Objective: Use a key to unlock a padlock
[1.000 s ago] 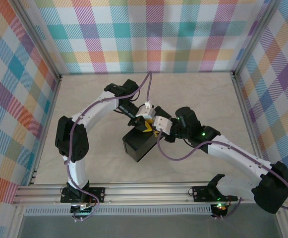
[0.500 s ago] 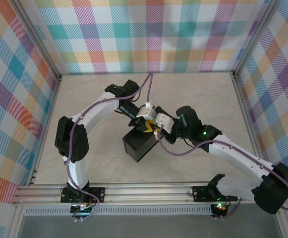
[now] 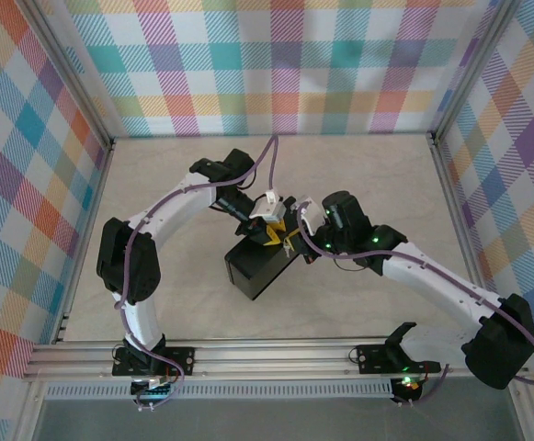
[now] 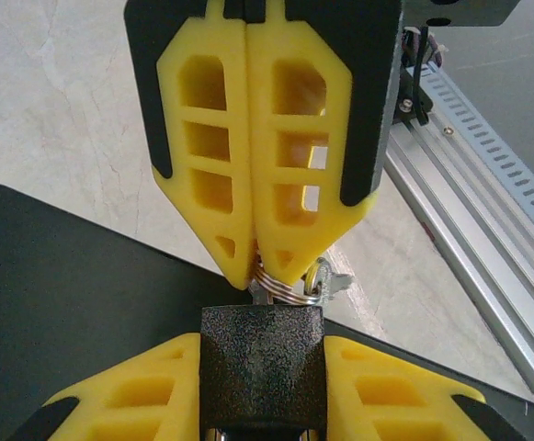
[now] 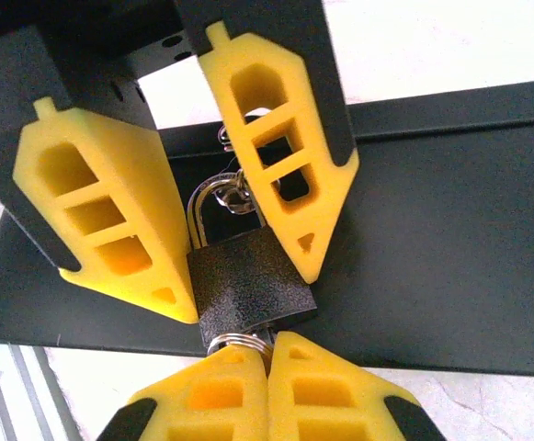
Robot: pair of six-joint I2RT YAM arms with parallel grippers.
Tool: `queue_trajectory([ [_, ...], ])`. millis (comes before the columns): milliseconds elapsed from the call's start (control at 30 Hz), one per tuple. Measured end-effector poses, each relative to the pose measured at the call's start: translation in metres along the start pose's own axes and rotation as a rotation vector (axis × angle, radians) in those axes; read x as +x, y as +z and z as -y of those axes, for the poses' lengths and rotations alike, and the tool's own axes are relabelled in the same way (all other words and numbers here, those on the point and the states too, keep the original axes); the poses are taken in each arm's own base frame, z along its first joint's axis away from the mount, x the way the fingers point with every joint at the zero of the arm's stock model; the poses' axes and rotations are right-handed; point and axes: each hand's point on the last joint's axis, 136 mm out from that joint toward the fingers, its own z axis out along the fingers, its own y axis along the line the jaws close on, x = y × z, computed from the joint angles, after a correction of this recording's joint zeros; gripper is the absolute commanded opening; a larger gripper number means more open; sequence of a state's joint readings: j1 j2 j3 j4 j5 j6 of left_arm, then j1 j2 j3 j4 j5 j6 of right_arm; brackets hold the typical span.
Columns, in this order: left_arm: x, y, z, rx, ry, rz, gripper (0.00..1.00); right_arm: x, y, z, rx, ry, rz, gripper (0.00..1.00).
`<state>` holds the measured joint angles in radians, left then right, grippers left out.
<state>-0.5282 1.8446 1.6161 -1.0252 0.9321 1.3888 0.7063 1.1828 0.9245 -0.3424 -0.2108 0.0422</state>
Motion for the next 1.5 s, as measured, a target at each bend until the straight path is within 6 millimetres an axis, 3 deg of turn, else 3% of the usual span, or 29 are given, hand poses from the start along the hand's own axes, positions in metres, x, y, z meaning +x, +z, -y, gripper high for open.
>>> queue_trajectory([
  [133,0.0,-0.001,0.0,-0.001,0.001,0.007,0.19,-0.002,-0.005,0.004,0.009,0.028,0.014,0.34],
  [333,0.004,-0.008,-0.004,-0.016,-0.005,0.013,0.19,-0.003,-0.024,0.005,0.032,-0.04,0.048,0.43],
  [500,0.003,-0.01,-0.005,-0.019,-0.006,0.02,0.19,0.005,-0.032,0.009,0.06,-0.163,0.064,0.35],
  [733,0.003,-0.009,-0.005,-0.009,-0.015,0.026,0.19,0.025,-0.016,0.016,0.068,-0.342,0.063,0.28],
  [967,0.002,-0.009,-0.004,0.006,-0.028,0.032,0.19,0.003,-0.013,0.016,0.1,-0.458,0.137,0.27],
  [1500,0.002,-0.008,-0.004,0.014,-0.023,0.037,0.19,-0.002,0.001,0.01,0.075,-0.539,0.113,0.23],
])
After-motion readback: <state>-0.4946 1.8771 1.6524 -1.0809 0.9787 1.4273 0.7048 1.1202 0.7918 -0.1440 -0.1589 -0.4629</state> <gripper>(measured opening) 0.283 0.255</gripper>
